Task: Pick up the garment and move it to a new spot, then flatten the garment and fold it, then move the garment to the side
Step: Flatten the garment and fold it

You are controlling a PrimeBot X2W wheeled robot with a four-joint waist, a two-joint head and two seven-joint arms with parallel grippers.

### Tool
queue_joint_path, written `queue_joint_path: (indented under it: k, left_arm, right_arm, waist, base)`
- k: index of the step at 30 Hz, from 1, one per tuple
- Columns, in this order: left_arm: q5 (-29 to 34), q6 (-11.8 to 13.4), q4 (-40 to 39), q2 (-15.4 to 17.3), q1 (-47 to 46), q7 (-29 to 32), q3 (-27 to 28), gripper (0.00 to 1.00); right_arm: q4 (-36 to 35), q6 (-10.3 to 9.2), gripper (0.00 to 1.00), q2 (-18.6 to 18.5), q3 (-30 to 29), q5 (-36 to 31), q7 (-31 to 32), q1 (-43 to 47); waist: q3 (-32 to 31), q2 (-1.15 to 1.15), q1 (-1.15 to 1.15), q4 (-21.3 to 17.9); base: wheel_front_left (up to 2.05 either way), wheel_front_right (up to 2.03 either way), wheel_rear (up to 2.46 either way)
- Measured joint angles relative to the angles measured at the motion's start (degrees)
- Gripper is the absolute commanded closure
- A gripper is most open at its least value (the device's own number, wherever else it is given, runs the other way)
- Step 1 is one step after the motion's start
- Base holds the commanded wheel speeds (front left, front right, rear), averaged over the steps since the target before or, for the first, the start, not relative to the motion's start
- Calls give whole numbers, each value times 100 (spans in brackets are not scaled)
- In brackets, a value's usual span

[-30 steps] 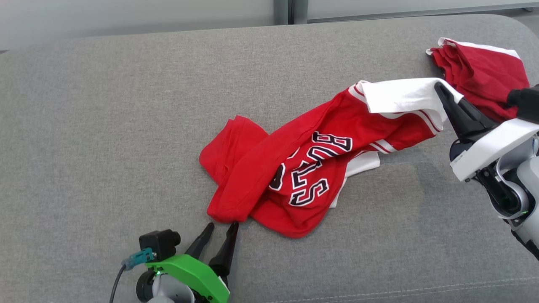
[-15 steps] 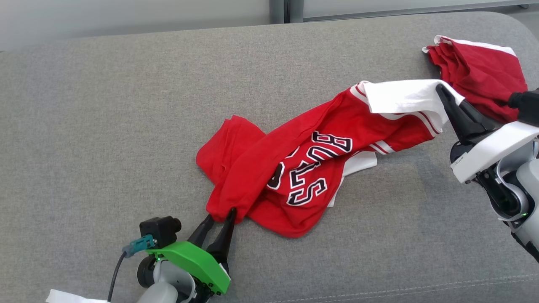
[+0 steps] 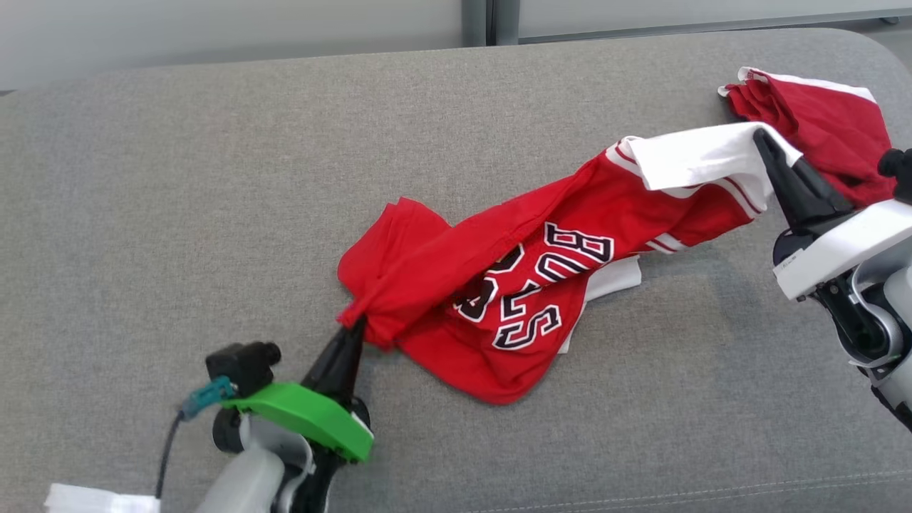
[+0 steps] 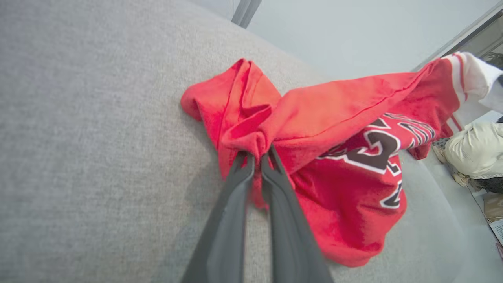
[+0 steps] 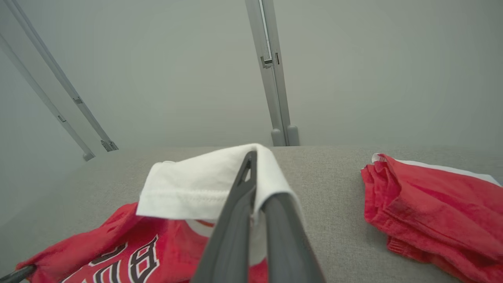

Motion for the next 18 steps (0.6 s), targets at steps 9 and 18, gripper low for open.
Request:
queue_joint_path:
  k: [9, 18]
  left_arm:
    - [93, -46, -1222, 266, -853, -296, 777, 100]
    - [-77, -75, -1841, 469, -203, -13, 486, 100]
  right_arm:
    - [-463, -205, 100, 177, -866, -322, -176, -348]
    - [-693, 2, 100, 261, -189, 200, 99, 1098]
  waist:
    - [-240, 0, 0, 62]
    - [-379, 0, 0, 70]
  base:
    - [0, 0, 0]
    - [0, 0, 0]
